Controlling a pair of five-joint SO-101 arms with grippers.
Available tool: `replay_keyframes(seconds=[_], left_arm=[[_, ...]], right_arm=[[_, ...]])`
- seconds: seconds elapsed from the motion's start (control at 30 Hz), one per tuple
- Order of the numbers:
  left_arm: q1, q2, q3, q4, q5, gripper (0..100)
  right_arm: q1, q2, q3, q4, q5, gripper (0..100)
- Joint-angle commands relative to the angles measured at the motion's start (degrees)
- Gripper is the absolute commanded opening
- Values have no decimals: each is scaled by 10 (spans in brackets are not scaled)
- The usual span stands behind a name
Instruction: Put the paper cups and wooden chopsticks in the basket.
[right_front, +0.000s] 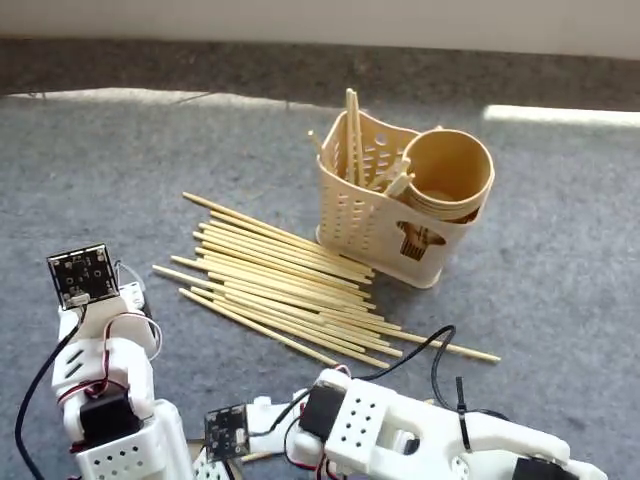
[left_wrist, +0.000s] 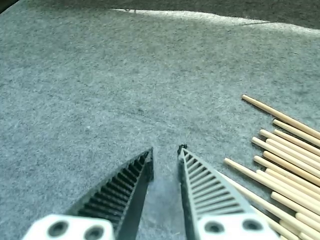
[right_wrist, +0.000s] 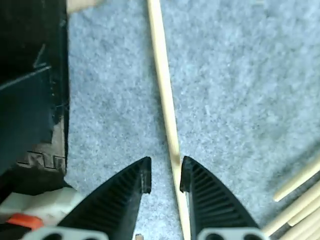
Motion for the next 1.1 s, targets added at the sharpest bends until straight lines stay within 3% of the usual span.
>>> replay_keyframes(seconds=[0.0, 0.07, 0.3, 0.6, 0.8, 1.07], left_arm=[[8, -1, -4, -13, 2, 98], [8, -1, -4, -13, 2, 98], [8, -1, -4, -13, 2, 98], [8, -1, -4, -13, 2, 98], [8, -1, -4, -13, 2, 98], [8, -1, -4, -13, 2, 98]], right_arm=[[18, 20, -1, -13, 14, 53], [18, 31, -4, -13, 14, 6], [22, 47, -6, -14, 14, 6], [110, 42, -7, -14, 43, 6], [88, 42, -7, -8, 42, 14], [54, 45, -2, -15, 26, 160]])
